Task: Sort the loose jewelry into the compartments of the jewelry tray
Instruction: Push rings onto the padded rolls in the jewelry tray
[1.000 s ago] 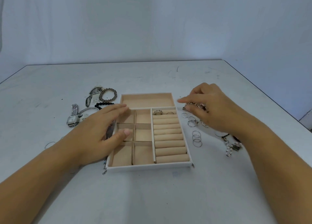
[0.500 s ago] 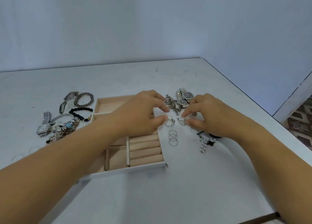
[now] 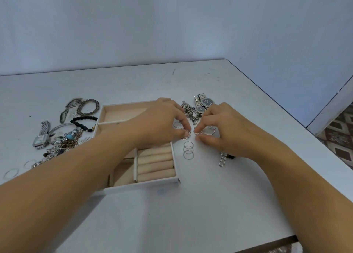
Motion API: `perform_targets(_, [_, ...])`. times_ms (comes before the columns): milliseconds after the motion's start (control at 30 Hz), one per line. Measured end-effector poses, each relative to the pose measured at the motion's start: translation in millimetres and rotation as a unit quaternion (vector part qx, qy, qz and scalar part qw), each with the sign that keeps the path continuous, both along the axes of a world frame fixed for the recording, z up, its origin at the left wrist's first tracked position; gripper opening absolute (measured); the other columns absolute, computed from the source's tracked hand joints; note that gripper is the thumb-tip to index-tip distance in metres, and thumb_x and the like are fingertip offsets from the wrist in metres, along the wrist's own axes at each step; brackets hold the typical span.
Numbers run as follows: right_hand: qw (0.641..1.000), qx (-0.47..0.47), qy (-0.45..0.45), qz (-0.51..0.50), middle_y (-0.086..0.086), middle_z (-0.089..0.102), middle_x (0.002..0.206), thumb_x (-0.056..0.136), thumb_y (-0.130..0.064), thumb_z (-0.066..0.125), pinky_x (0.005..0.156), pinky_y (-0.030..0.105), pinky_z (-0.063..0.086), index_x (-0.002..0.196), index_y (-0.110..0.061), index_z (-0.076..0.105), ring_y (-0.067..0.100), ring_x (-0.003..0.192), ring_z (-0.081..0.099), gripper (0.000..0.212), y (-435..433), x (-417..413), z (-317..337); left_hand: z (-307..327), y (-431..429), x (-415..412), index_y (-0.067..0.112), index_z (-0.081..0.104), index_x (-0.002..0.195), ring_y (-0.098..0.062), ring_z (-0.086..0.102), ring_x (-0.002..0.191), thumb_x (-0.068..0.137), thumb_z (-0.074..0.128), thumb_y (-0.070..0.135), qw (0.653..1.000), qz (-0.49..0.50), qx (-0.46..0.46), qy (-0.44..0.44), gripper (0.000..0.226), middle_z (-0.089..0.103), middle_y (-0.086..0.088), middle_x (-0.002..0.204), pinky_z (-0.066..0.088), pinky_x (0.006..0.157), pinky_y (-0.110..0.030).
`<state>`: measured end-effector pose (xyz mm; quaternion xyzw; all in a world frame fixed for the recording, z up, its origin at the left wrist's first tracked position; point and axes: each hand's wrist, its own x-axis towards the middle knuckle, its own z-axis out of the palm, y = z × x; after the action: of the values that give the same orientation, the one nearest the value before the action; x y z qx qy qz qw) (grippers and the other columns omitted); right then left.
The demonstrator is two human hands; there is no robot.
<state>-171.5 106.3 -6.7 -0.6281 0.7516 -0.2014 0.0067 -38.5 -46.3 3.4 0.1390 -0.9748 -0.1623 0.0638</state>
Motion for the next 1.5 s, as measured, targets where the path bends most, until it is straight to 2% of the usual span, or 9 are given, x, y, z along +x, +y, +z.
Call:
perform_targets(200, [1.000, 0.002, 0.004, 0.018, -0.007, 0.055, 0.101, 0.081, -0.043, 0.066, 0.090, 0.036, 0.039, 0.098, -0.032, 0.070, 0.012, 0.101, 0.042, 0.021, -1.8, 8.5, 1.0, -1.4, 1.1, 2.1, 0.037, 0.066, 0.085, -0.016, 0.033, 0.124, 0.085, 0.064, 0.034, 0.999, -0.008, -0.008, 0.034, 0.004, 0.056, 0.012, 0.119, 0.027, 0.098, -0.025])
perform_targets(300, [1.000, 0.007, 0.008, 0.014, -0.009, 0.054, 0.100, 0.083, -0.041, 0.064, 0.091, 0.032, 0.038, 0.099, -0.032, 0.070, 0.008, 0.099, 0.038, 0.019, -0.1, 7.7, 0.4, -1.4, 1.1, 3.9, 0.040, 0.066, 0.101, -0.016, 0.032, 0.122, 0.088, 0.058, 0.037, 0.999, -0.003, -0.038, 0.024, 0.016, 0.055, 0.016, 0.120, 0.030, 0.103, -0.038])
perform_targets(367, [1.000, 0.006, 0.008, 0.010, -0.009, 0.053, 0.100, 0.083, -0.039, 0.064, 0.091, 0.032, 0.038, 0.099, -0.033, 0.070, 0.006, 0.099, 0.037, 0.018, 1.0, 6.7, -0.1, 0.8, 1.0, 4.9, 0.045, 0.063, 0.110, -0.016, 0.028, 0.123, 0.088, 0.056, 0.044, 0.998, 0.001, -0.067, -0.011, 0.023, 0.051, 0.020, 0.124, 0.025, 0.101, -0.039])
perform_targets(700, [1.000, 0.014, 0.009, 0.002, -0.012, 0.051, 0.101, 0.083, -0.043, 0.064, 0.092, 0.032, 0.038, 0.099, -0.034, 0.069, 0.006, 0.101, 0.036, 0.020, 0.3, 4.3, -1.3, 8.3, 9.0, -4.6, 0.043, 0.068, 0.098, -0.015, 0.034, 0.113, 0.074, 0.070, 0.054, 0.988, 0.042, -0.141, -0.035, 0.027, 0.056, 0.017, 0.109, 0.026, 0.092, -0.039])
perform_targets(933, [1.000, 0.013, -0.002, -0.002, -0.012, 0.052, 0.104, 0.083, -0.040, 0.065, 0.093, 0.033, 0.038, 0.098, -0.034, 0.068, 0.007, 0.103, 0.037, 0.016, 0.0, 2.0, -1.2, 9.0, 4.7, 3.0, 0.032, 0.065, 0.088, 0.000, 0.052, 0.074, 0.074, 0.074, 0.045, 0.996, 0.060, -0.043, 0.045, 0.021, 0.064, 0.016, 0.078, 0.033, 0.080, -0.030])
perform_targets(1100, [1.000, 0.001, 0.012, -0.001, -0.012, 0.052, 0.105, 0.085, -0.039, 0.063, 0.093, 0.031, 0.037, 0.099, -0.032, 0.068, 0.007, 0.104, 0.038, 0.017, -3.6, 0.2, -0.8, 26.6, -6.0, 25.0, 0.028, 0.067, 0.086, 0.006, 0.056, 0.063, 0.075, 0.077, 0.032, 0.980, 0.120, 0.072, 0.139, 0.015, 0.064, 0.014, 0.075, 0.039, 0.060, -0.001])
perform_targets(1233, [0.998, 0.022, 0.062, 0.004, -0.011, 0.049, 0.105, 0.086, -0.040, 0.061, 0.089, 0.025, 0.030, 0.107, -0.030, 0.066, 0.009, 0.109, 0.038, 0.024, -18.5, -0.1, 5.7, 24.4, -8.8, 39.3, 0.024, 0.071, 0.088, 0.002, 0.060, 0.065, 0.074, 0.079, 0.030, 0.971, 0.153, 0.105, 0.148, 0.018, 0.067, 0.010, 0.075, 0.045, 0.066, -0.006])
perform_targets(1367, [0.992, 0.053, 0.109, 0.013, -0.003, 0.053, 0.110, 0.089, -0.040, 0.057, 0.089, 0.030, 0.034, 0.114, -0.030, 0.064, 0.017, 0.112, 0.040, 0.028, -40.1, 2.6, 10.9, 20.9, -8.9, 46.1, 0.027, 0.070, 0.086, 0.000, 0.063, 0.072, 0.071, 0.081, 0.033, 0.971, 0.162, 0.108, 0.137, 0.019, 0.068, 0.011, 0.075, 0.052, 0.076, -0.019])
perform_targets(1500, [0.992, 0.070, 0.100, 0.017, -0.004, 0.052, 0.105, 0.087, -0.045, 0.057, 0.091, 0.033, 0.037, 0.110, -0.031, 0.065, 0.017, 0.109, 0.041, 0.028, -61.5, 5.8, 11.4, 22.1, -11.6, 52.0, 0.027, 0.070, 0.082, 0.000, 0.063, 0.069, 0.068, 0.083, 0.031, 0.969, 0.164, 0.112, 0.148, 0.019, 0.069, 0.010, 0.074, 0.049, 0.071, -0.010])
